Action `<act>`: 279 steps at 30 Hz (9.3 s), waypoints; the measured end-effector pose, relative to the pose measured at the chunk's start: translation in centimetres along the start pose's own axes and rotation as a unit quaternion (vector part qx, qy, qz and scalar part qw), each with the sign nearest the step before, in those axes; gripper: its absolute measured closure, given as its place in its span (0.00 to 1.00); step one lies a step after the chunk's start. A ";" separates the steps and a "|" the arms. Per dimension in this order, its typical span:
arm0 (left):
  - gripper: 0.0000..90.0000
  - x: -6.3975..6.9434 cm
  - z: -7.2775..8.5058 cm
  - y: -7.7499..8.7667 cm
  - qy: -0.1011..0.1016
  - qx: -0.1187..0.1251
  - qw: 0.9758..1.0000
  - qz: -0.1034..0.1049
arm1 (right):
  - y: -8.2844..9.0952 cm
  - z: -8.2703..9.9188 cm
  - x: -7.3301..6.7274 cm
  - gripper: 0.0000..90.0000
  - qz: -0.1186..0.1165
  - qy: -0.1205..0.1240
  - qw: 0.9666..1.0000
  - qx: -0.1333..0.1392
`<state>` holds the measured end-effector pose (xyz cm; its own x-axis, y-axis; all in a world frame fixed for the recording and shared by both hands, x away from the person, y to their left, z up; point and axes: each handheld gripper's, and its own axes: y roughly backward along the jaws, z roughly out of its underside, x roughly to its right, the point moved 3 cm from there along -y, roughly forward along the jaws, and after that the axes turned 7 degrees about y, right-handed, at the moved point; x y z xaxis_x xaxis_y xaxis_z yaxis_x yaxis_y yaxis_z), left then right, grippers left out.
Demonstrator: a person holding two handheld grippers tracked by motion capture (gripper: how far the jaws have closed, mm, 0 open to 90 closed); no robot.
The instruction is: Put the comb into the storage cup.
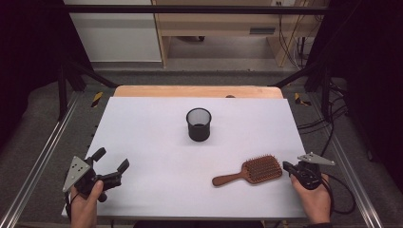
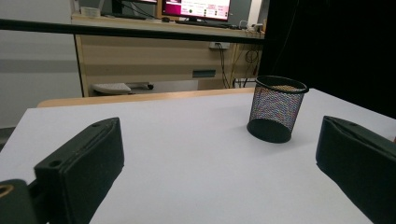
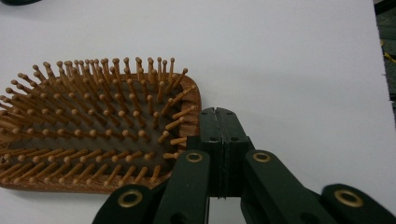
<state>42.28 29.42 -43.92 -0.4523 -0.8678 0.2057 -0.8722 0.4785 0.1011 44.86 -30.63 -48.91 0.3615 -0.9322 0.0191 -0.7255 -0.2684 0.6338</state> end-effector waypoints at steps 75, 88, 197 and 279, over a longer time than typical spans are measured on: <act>0.02 0.0 0.3 -0.2 0.003 -0.017 1.000 -0.002 | -3.6 -3.5 -14.7 1.00 -0.111 0.121 0.986 -0.025; 0.02 -0.1 0.3 -0.1 0.002 -0.018 1.000 -0.003 | -4.4 -3.9 -18.1 1.00 -0.133 0.132 0.982 -0.020; 0.05 9.2 1.5 -5.0 -0.160 -0.342 0.920 0.103 | 2.4 -3.3 -5.0 0.06 -0.044 0.068 0.968 0.237; 0.81 12.8 6.0 -6.6 -0.249 -0.519 0.800 0.171 | 1.7 -3.2 -5.5 0.06 -0.067 0.072 0.972 0.212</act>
<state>41.16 14.34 -47.81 -0.8747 -0.4846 0.0070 -0.1746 0.3286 0.9282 43.49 -25.14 -45.47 0.5249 -0.8468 0.0859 -0.8319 -0.4890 0.2625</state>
